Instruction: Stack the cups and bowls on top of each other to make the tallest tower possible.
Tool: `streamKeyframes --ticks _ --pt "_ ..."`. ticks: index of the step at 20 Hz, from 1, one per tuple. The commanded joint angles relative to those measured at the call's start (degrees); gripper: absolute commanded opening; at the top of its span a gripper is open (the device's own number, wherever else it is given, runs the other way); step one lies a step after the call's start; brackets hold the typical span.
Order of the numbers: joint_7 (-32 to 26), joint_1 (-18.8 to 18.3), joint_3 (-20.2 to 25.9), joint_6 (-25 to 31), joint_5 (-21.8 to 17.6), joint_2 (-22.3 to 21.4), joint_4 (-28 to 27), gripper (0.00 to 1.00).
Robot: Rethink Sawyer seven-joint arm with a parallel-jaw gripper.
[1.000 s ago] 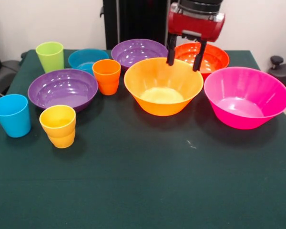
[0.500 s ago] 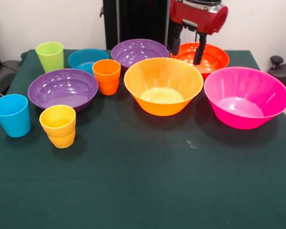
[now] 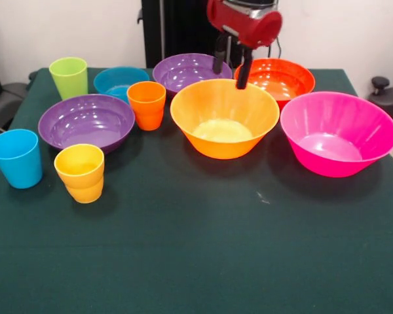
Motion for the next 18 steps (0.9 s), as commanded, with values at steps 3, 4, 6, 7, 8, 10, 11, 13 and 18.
streamKeyframes --ticks 3,4,6,7,8,10,11,13,18 --pt "10.4 -1.1 7.2 -2.9 3.7 7.3 0.5 1.0" --pt "10.6 -1.0 7.1 -2.6 3.9 7.5 0.0 1.0" --pt "11.0 -0.4 6.7 -2.0 4.8 7.8 -0.7 1.0" --pt "11.6 0.2 6.5 -2.0 5.4 8.5 -1.2 1.0" --pt "11.7 0.4 6.4 -2.0 5.7 8.8 -1.5 1.0" --pt "12.1 0.7 6.4 -2.3 6.6 9.8 -2.4 1.0" --pt "12.4 1.0 6.3 -2.2 7.1 10.2 -2.8 1.0" --pt "13.0 1.6 6.1 -1.8 8.1 10.5 -3.4 1.0" --pt "14.1 3.3 5.4 -2.3 10.5 10.5 -3.2 1.0"
